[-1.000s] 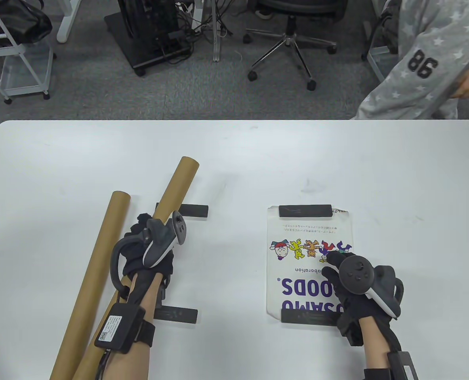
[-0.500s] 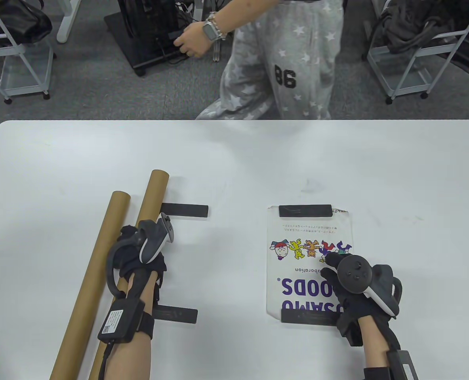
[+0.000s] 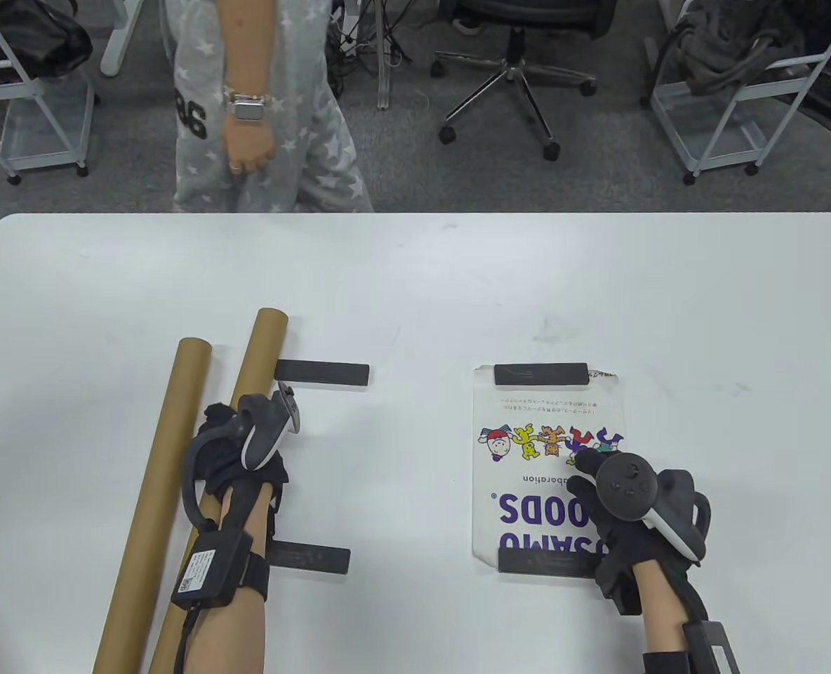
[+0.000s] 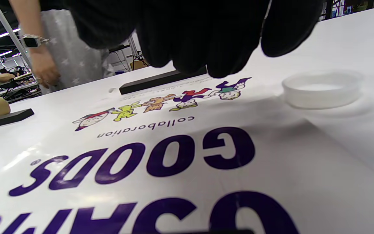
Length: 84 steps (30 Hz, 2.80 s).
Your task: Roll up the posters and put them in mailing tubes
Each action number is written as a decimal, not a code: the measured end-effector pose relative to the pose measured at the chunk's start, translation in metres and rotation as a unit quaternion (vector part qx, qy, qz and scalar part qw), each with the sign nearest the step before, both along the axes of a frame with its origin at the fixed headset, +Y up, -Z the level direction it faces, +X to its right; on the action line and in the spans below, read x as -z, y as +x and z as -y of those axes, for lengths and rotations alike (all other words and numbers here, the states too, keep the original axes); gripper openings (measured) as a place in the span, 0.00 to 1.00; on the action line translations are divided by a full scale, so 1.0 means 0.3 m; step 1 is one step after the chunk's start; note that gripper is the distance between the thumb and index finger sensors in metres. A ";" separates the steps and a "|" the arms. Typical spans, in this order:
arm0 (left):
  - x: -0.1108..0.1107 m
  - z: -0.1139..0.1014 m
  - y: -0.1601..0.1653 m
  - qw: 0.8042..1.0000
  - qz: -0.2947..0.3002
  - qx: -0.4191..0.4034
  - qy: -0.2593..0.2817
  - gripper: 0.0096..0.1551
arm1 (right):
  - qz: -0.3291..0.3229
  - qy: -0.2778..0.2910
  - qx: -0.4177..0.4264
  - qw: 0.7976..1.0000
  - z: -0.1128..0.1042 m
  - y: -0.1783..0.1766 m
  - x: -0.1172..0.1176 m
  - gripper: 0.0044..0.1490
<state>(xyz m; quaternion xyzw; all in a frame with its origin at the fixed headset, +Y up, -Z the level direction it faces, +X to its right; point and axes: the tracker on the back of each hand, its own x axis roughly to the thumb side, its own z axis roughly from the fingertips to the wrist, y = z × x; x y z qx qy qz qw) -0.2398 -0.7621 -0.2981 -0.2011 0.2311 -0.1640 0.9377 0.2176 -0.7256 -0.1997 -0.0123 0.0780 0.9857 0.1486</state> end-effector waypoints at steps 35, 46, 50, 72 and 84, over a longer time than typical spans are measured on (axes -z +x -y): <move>-0.199 -0.170 0.132 0.928 0.323 -0.042 0.180 0.52 | -0.005 -0.012 -0.001 1.000 0.017 -0.024 0.004 0.35; -0.243 -0.202 0.110 0.928 0.318 -0.052 0.189 0.52 | 0.020 -0.014 -0.044 0.999 -0.018 -0.047 0.079 0.37; -0.252 -0.213 0.108 0.926 0.318 -0.048 0.196 0.52 | 0.029 -0.017 -0.063 0.997 -0.051 -0.076 0.160 0.38; -0.260 -0.241 0.099 0.926 0.318 -0.042 0.197 0.51 | -0.041 -0.078 -0.224 0.971 0.064 -0.244 0.552 0.45; -0.270 -0.253 0.103 0.923 0.325 -0.036 0.202 0.49 | -0.050 -0.030 -0.247 0.967 0.103 -0.241 0.599 0.38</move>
